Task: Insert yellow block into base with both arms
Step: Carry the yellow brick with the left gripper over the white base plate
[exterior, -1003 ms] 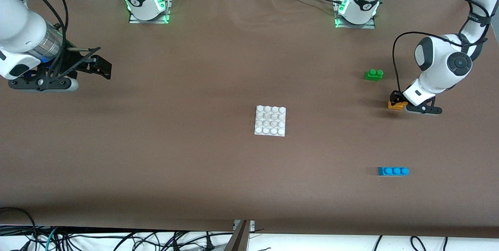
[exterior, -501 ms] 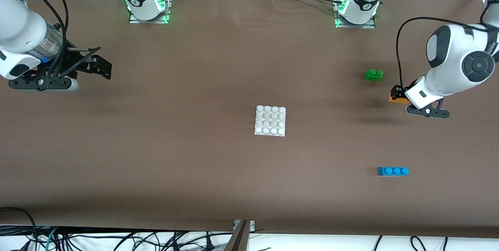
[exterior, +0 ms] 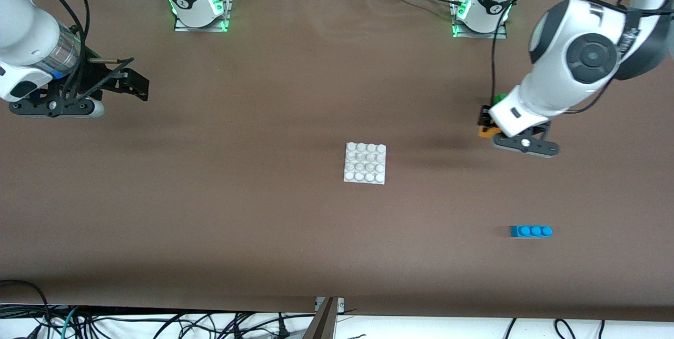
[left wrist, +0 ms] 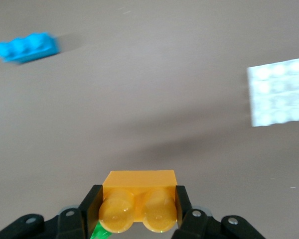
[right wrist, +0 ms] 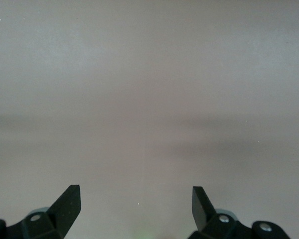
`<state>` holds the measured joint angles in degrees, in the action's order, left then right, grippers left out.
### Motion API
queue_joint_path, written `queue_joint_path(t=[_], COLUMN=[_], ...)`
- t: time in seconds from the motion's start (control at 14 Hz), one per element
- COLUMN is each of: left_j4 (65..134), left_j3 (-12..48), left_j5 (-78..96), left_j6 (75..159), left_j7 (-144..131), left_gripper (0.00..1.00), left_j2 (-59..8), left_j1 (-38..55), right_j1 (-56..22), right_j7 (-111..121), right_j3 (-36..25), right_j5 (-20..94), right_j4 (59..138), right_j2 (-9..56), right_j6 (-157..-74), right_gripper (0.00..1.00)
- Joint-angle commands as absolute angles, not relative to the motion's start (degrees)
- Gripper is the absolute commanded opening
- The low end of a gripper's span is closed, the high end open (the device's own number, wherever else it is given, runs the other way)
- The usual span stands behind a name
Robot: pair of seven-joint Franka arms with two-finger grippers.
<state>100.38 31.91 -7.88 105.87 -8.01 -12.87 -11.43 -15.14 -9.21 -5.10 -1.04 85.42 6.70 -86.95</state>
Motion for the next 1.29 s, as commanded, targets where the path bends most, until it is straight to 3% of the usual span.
queue_joint_path(t=[0.0,0.43,0.57,1.22], left_j4=[92.9,82.0,81.0,81.6], left_j3=[31.6,29.1,24.7,24.4], left_j5=[-8.0,-10.1,-13.2,-13.1], left_j6=[104.1,104.8,105.4,120.3], left_j7=[-12.1,-22.7,-24.6,-35.4], left_gripper=[0.26,0.26,0.26,0.26], left_j2=[-20.0,-34.6,-36.1,-41.7], left_j1=[-4.1,7.2,13.6,15.8], right_j1=[-14.8,-14.7,-14.8,-14.8], right_j7=[-9.1,-9.1,-9.1,-9.2], right_j3=[-5.4,-5.5,-5.2,-4.7], right_j5=[-1.0,-1.0,-1.0,-1.1], right_j4=[85.4,85.4,85.4,85.4], right_j2=[5.8,5.9,5.9,6.0], right_j6=[-86.0,-86.5,-86.4,-86.6], right_gripper=[0.99,0.99,0.99,0.99])
